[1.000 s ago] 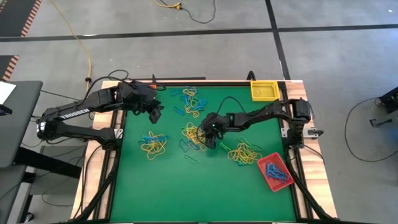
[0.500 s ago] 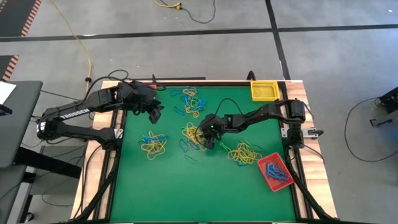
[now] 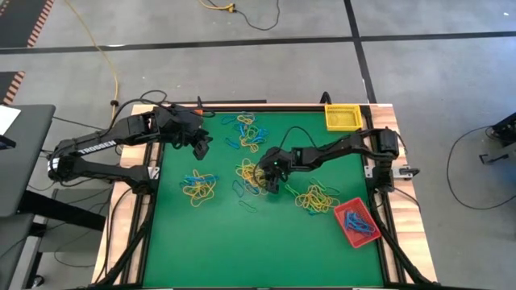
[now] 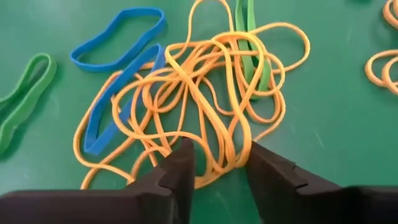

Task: Sort rubber bands into baskets
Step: Put the yellow rubber band into the yellow bin

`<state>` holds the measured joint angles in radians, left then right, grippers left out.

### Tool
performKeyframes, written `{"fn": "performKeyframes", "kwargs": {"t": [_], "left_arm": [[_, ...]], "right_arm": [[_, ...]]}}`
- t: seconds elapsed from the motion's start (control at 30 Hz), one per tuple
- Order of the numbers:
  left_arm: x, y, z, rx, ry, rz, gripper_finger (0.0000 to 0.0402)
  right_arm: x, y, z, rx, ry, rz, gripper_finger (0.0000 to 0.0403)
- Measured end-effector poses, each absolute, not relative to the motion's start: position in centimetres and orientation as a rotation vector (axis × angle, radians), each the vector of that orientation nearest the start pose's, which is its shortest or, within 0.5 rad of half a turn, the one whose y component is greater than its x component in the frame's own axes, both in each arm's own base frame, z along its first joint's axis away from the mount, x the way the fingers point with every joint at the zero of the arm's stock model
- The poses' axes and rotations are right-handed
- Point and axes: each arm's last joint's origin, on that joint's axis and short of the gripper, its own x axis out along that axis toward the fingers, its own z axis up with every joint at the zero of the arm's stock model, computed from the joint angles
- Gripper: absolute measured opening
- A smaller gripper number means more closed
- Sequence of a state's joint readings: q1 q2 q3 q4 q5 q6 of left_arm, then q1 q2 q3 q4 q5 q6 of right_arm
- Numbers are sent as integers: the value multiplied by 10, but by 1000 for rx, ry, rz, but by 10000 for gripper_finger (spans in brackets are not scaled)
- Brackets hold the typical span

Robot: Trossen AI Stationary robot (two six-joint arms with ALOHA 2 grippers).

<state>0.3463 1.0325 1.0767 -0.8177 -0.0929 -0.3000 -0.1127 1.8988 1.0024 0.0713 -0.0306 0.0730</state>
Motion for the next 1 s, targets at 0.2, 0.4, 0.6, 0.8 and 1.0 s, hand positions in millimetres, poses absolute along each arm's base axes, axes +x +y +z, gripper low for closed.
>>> {"fn": "performKeyframes", "kwargs": {"t": [0.2, 0.4, 0.6, 0.8, 1.0], "left_arm": [[183, 69, 333, -378, 706, 531, 124], [183, 69, 333, -379, 707, 531, 124], [183, 69, 334, -379, 706, 531, 124], [183, 69, 333, -379, 706, 531, 124], [183, 69, 333, -379, 706, 531, 124]], "right_arm": [[368, -41, 135, 130, 801, -93, 200], [368, -41, 135, 138, 803, -78, 184], [368, -44, 135, 140, 803, -85, 138], [368, -47, 135, 146, 802, -86, 90], [368, -47, 135, 141, 803, -68, 61]]}}
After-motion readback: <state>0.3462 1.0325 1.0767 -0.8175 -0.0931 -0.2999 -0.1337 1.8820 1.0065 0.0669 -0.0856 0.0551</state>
